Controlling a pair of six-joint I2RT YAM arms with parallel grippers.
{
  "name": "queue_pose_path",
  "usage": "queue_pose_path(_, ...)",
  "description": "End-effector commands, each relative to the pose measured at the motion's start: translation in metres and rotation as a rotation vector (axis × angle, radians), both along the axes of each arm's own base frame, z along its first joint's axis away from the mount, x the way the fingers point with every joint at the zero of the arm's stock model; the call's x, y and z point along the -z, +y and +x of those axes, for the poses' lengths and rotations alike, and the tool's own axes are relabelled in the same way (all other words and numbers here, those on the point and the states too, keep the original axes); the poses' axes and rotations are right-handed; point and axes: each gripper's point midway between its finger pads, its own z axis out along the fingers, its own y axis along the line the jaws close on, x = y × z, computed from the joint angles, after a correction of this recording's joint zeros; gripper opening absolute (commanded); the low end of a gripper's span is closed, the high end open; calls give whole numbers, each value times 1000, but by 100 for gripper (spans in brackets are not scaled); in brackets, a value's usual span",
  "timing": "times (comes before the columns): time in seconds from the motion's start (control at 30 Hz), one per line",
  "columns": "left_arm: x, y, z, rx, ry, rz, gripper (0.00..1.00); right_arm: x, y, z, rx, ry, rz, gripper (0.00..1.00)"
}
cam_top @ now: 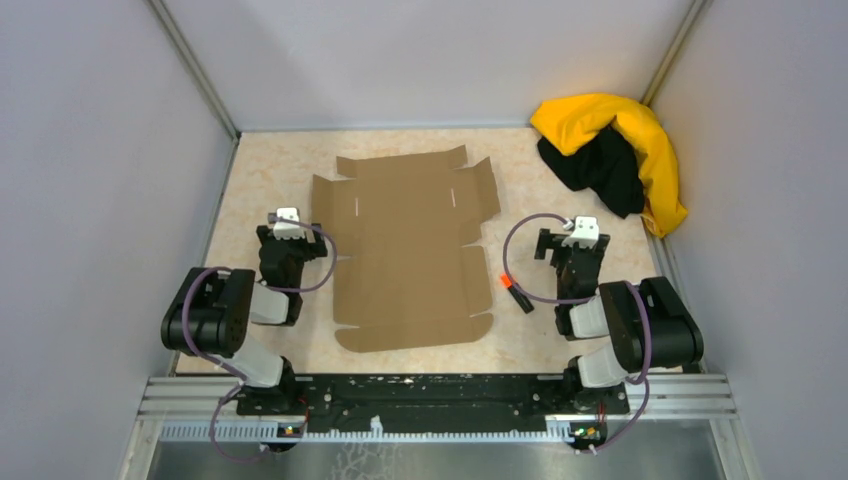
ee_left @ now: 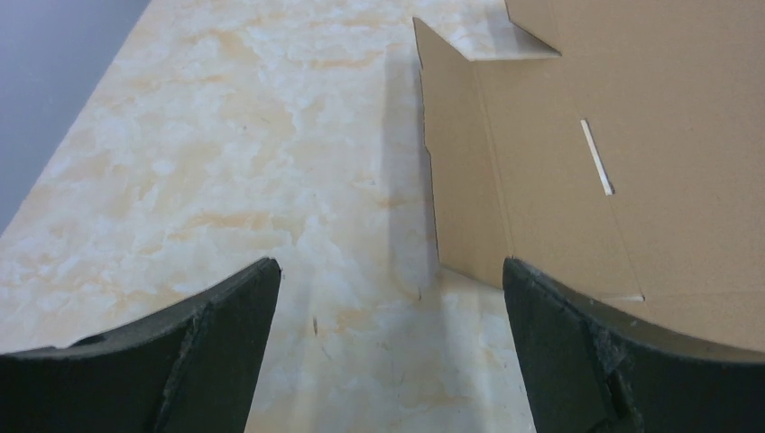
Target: Fold the paper box
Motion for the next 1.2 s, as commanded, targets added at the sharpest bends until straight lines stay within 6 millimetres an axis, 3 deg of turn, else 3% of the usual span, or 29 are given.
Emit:
queue_pose_path(0.0,-23,-7,12,26,11,2,99,-29,-25,2,163,-109,79,99)
queue_pose_path(0.03,-26,-11,15,37,50,-14,99,-36,-24,2,158,-111,71,99)
queue_pose_path(0.13,-63,-27,15,70,9,-160,99,-76,-1,11,37,-103,44,99)
queue_pose_path(0.27,-126,-69,11,202,-89,-318,99,-137,6,15,77,-188,337,99)
queue_pose_path(0.37,-171,-105,14,311,-69,-397,99,-174,41,22,-75,-94,423,99)
queue_pose_path(0.47,-223,-136,23,375,-79,-411,99,-211,100,21,-417,-15,419,99)
queue_pose_path(0.57,-281,-152,37,360,-166,-335,99,-231,125,38,-540,-9,480,99)
queue_pose_path(0.67,-310,-164,55,389,-178,-310,99,-232,149,59,-661,100,535,99)
queue_pose_path(0.73,-305,-157,71,314,-127,-384,99,-223,163,76,-717,205,550,99)
queue_pose_path(0.8,-286,-153,79,292,-72,-497,99,-206,169,94,-730,309,557,99)
queue_pose_path(0.93,-265,-166,87,526,-64,-588,99,-177,173,139,-702,452,537,97)
queue_pose_path(1.03,-227,-163,123,472,90,-600,99,-145,167,173,-629,541,509,72)
queue_pose_path(1.07,-216,-164,133,465,124,-596,95,-135,166,183,-611,560,502,65)
queue_pose_path(1.1,-203,-165,143,468,157,-590,84,-127,167,191,-601,573,496,61)
queue_pose_path(1.17,-181,-165,161,460,207,-586,54,-109,170,209,-583,586,467,60)
